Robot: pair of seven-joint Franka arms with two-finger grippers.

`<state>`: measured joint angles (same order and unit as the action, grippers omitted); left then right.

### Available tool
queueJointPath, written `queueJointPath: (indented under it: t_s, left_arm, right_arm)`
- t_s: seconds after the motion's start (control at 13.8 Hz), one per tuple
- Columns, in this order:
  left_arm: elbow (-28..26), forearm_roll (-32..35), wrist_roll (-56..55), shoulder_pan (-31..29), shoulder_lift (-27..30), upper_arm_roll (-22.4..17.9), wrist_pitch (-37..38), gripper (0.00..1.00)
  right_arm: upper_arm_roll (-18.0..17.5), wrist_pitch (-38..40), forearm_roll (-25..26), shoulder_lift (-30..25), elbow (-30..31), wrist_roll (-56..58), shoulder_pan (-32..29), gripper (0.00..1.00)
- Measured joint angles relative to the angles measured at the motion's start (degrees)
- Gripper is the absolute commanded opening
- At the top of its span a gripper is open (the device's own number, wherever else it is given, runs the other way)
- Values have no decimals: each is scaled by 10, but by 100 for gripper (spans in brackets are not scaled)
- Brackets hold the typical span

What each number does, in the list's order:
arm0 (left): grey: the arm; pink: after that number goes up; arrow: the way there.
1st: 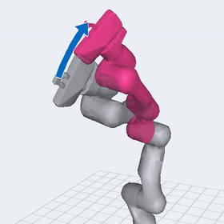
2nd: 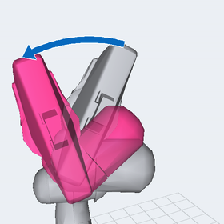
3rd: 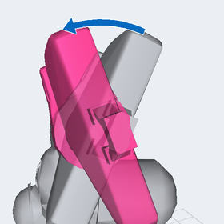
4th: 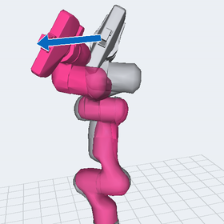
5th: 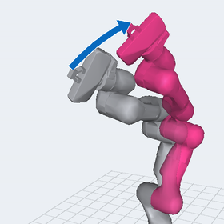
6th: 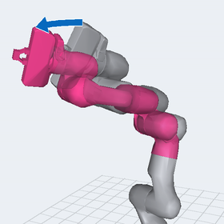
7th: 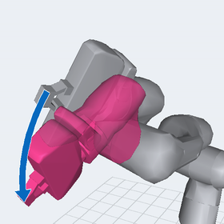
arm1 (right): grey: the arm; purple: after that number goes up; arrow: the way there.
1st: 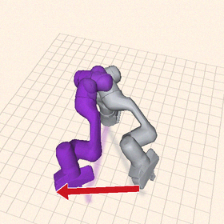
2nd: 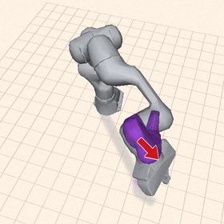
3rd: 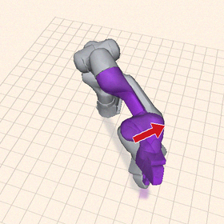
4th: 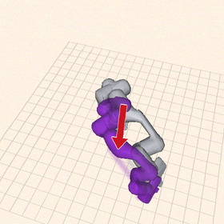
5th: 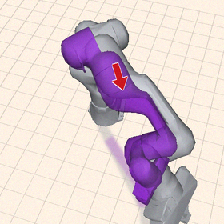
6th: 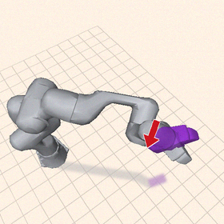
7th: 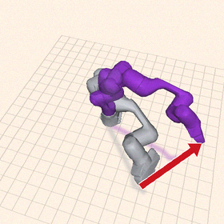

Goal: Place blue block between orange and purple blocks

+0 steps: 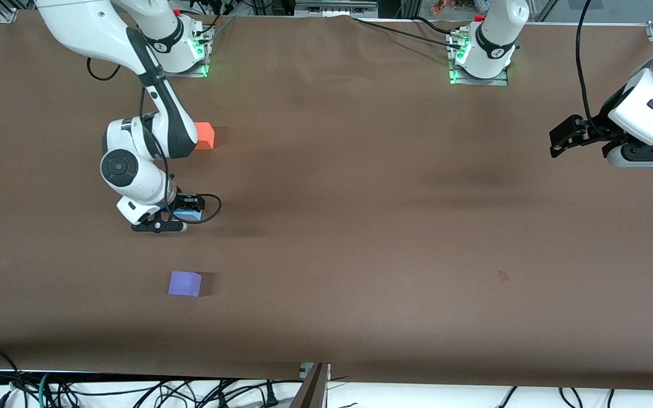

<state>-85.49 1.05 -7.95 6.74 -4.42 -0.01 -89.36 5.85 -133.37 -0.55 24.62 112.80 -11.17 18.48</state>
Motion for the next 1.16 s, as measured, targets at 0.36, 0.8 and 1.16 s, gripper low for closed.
queueJointPath:
  t_s: [0.36, 0.8, 1.16]
  left_arm:
    - [0, 0, 0, -1, 0, -1, 0, 100]
    - [0, 0, 0, -1, 0, -1, 0, 100]
    - [0, 0, 0, -1, 0, -1, 0, 100]
  right_arm:
    - [9, 217, 0, -23, -166, 6, 0, 100]
    - [49, 436, 0, -33, -332, 48, -3, 100]
    - [60, 514, 0, -52, -377, 49, -4, 100]
